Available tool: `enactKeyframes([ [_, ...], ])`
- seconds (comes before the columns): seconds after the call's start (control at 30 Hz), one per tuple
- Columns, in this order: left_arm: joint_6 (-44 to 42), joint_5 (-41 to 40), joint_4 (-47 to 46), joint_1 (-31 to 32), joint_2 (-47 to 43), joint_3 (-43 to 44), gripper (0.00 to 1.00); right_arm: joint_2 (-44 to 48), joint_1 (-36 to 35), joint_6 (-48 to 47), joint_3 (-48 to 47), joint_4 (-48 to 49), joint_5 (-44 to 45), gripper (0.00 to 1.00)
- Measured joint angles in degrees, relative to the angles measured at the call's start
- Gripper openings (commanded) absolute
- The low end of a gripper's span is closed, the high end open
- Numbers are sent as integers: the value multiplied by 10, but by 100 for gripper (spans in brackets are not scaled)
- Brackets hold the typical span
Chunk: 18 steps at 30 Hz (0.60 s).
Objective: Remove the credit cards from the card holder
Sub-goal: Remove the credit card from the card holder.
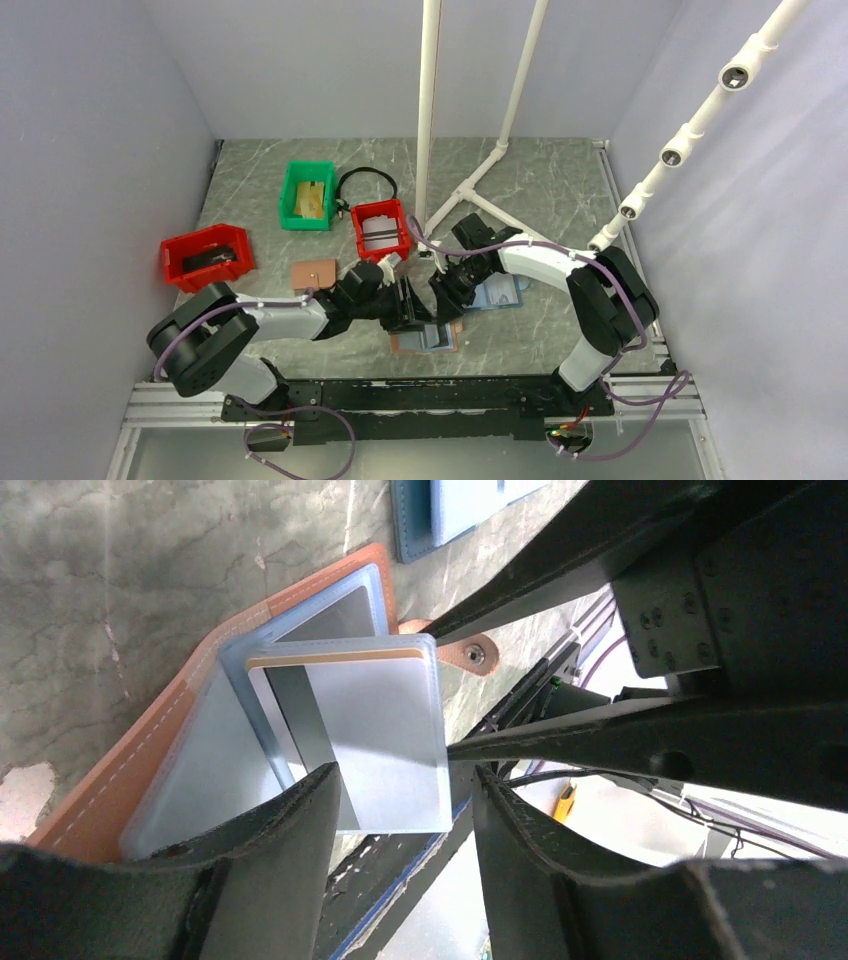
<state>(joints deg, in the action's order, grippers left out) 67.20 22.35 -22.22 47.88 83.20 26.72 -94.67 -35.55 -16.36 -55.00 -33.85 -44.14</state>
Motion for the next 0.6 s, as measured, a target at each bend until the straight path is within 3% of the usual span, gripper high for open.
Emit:
enactKeyframes([
  [0.43,-14,-63,73,0,-103,-7,51,28,26,7,0,7,38,47],
  [0.5,-16,-64,73,0,-100,-12,47,40,26,7,0,10,34,45],
  [0.6,-16,-66,70,0,-82,-14,39,43,24,7,0,14,13,34],
])
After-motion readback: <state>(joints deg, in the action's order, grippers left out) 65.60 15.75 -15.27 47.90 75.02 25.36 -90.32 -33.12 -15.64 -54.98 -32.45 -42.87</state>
